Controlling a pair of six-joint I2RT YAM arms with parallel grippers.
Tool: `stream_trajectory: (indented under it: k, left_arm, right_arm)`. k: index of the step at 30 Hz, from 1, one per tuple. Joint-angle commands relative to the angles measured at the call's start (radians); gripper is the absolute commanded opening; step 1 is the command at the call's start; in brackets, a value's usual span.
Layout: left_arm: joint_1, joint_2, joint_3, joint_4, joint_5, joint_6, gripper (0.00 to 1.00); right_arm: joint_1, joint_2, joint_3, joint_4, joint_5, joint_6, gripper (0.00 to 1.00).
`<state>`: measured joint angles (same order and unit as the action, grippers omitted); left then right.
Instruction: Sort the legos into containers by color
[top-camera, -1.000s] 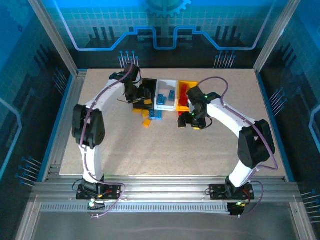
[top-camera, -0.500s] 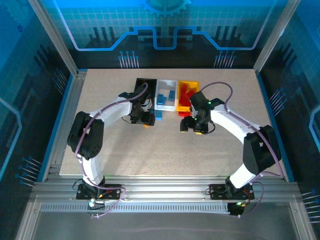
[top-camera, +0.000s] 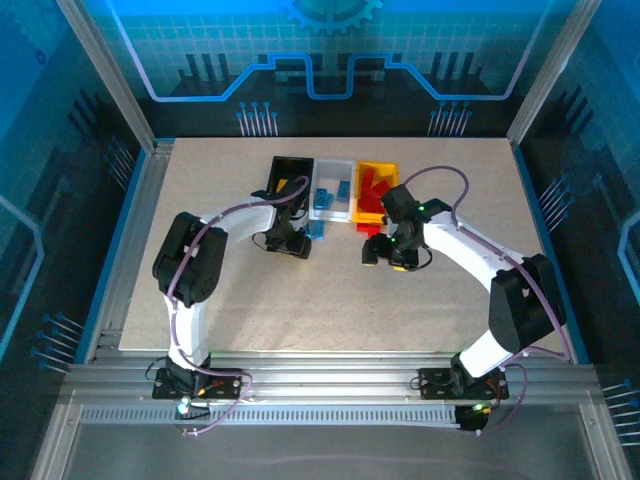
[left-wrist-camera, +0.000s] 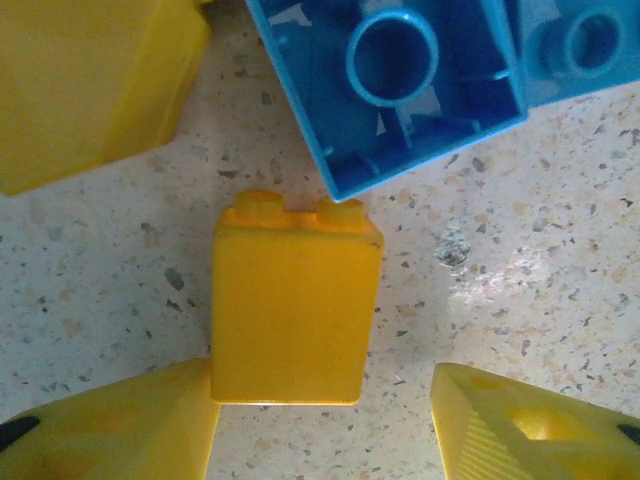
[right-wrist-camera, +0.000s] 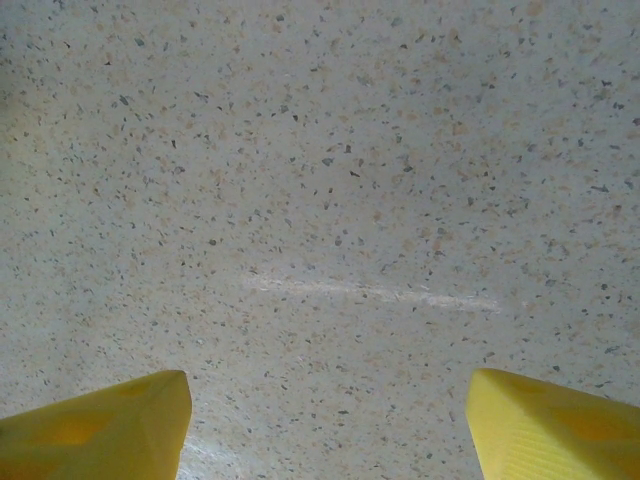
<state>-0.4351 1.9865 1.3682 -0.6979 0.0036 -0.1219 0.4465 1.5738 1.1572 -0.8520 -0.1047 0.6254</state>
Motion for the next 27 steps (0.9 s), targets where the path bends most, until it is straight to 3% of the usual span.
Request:
stream_trajectory:
  k: [1, 8, 17, 27]
  left_arm:
    - [-0.007, 0.022, 0.042, 0.0, -0.028, 0.029, 0.56]
    - [-0.011, 0.053, 0.071, -0.003, -0.088, 0.014, 0.5]
    - [-0.015, 0.066, 0.082, -0.013, -0.082, -0.003, 0.39]
    - [-0.011, -0.093, -0.028, -0.042, -0.035, -0.078, 0.37]
  right_arm:
    - [0.009, 0.021, 0.049, -0.028, 0.013, 0.007, 0.74]
    - [0.015, 0.073, 0.099, -0.031, -0.005, 0.002, 0.74]
    - [0.021, 0.089, 0.116, -0.036, -0.003, -0.003, 0.74]
    - [0.022, 0.109, 0.11, -0.015, -0.014, -0.004, 0.74]
